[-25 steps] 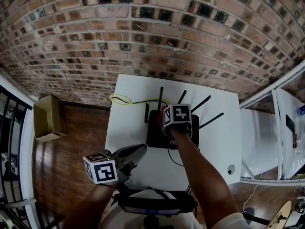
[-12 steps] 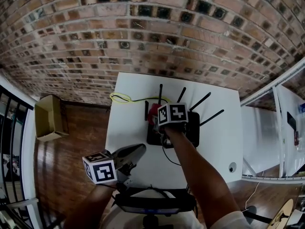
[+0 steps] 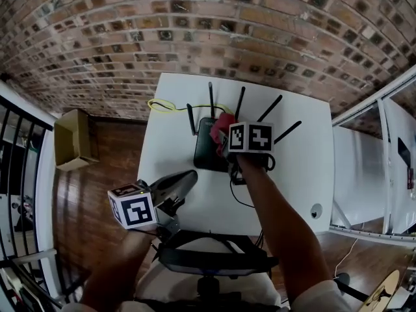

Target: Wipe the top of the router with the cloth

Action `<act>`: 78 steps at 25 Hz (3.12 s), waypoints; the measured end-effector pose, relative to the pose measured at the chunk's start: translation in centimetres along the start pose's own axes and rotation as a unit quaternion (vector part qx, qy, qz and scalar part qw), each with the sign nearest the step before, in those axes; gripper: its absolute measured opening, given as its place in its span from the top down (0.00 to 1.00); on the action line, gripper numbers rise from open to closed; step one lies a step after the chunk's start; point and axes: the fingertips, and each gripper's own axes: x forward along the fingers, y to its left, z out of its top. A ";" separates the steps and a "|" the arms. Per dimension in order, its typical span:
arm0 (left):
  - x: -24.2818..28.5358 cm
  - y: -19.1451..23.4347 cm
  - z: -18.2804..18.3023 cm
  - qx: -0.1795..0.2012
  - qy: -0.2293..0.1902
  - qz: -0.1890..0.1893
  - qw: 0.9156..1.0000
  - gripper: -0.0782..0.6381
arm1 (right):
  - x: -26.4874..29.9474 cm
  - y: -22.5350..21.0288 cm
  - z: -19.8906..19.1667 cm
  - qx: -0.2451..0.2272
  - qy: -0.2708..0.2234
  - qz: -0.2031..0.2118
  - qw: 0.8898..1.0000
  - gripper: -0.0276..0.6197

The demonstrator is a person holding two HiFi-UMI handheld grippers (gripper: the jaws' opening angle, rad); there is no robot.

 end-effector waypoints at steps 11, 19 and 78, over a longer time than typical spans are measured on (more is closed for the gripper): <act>3.2 -3.3 -5.0 0.005 -0.004 0.046 0.999 0.86 | -7.5 -7.2 -4.0 -0.054 -0.012 -0.022 0.998 0.74; 2.7 -3.8 -6.6 0.012 -0.007 0.066 0.998 0.86 | -10.3 -9.9 -6.4 -0.087 -0.010 -0.042 0.995 0.74; -4.6 5.1 -0.3 -0.005 0.099 -0.030 0.995 0.86 | 0.3 1.4 -10.3 -0.119 0.105 -0.126 0.979 0.76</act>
